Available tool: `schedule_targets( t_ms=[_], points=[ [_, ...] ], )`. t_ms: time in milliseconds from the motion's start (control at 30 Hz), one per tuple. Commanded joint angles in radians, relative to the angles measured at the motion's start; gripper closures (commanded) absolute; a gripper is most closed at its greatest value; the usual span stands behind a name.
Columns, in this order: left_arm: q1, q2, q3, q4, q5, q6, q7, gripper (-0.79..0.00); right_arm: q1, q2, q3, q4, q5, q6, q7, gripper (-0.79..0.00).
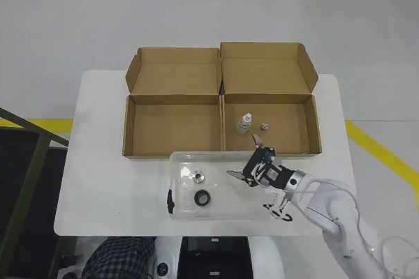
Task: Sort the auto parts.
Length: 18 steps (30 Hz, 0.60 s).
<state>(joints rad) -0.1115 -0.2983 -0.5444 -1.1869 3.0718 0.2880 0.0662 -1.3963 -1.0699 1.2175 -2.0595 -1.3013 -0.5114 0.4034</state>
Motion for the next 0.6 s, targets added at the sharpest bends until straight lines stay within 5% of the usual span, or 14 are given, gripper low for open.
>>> schedule_targets(
  t_ms=[0, 567],
  points=[
    [0.000, 0.000, 0.000, 0.000, 0.000, 0.000, 0.000, -0.785, -0.003, 0.000, -0.015, -0.007, -0.008, -0.011, 0.001, -0.723],
    [0.000, 0.000, 0.000, 0.000, 0.000, 0.000, 0.000, -0.785, 0.051, -0.010, -0.148, 0.057, -0.007, -0.127, 0.062, -0.727]
  ],
)
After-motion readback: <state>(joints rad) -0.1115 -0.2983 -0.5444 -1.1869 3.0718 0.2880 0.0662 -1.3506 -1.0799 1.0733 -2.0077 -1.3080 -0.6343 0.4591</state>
